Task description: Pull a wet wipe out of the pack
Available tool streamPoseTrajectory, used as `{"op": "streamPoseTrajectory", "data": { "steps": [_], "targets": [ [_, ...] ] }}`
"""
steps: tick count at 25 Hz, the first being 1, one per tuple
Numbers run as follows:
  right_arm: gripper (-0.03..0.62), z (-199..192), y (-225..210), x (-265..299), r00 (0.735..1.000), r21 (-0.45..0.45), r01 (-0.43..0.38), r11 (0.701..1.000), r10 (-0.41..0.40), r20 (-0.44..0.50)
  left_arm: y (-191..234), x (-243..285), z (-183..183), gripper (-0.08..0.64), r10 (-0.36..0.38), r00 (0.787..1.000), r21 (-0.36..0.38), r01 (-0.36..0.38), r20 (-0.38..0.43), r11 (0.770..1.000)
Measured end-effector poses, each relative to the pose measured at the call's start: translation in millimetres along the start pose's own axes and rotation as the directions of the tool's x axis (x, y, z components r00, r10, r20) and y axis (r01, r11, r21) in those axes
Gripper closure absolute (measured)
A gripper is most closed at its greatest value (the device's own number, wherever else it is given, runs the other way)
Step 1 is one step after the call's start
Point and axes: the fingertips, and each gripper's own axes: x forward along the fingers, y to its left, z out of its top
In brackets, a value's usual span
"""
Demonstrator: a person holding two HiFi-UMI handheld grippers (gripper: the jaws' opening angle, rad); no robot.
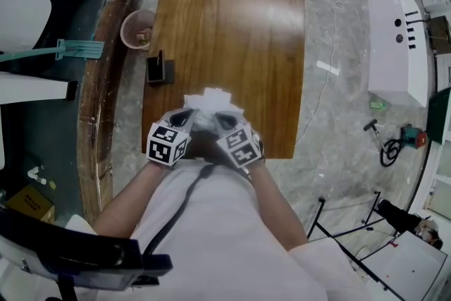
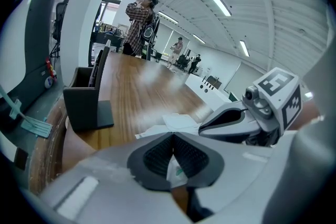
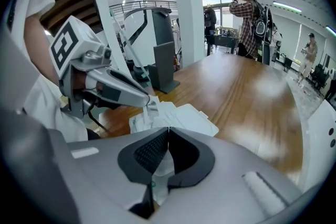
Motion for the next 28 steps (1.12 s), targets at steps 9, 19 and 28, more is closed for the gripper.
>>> {"op": "streamPoseTrajectory", "data": {
  "steps": [9, 19, 28],
  "targets": [
    [0.580, 19, -2, -28, 0.992, 0.086, -0.002, 0.996, -0.009, 0.126, -8, -6, 4, 0.554, -0.012, 1.000, 0.006, 0.012, 0.024, 1.000],
    [0.581, 25, 0, -53, 0.977, 0.093, 0.012, 0.996, -0.032, 0.212, -19, -13, 6, 0.492, -0.018, 0.998, 0.032, 0.016, 0.057, 0.999],
    [0.581, 31, 5, -75, 0.955, 0.073, 0.011, 0.997, -0.032, 0.294, -33, -28, 16, 0.492, 0.022, 0.994, 0.059, -0.028, 0.107, 0.998]
  ]
}}
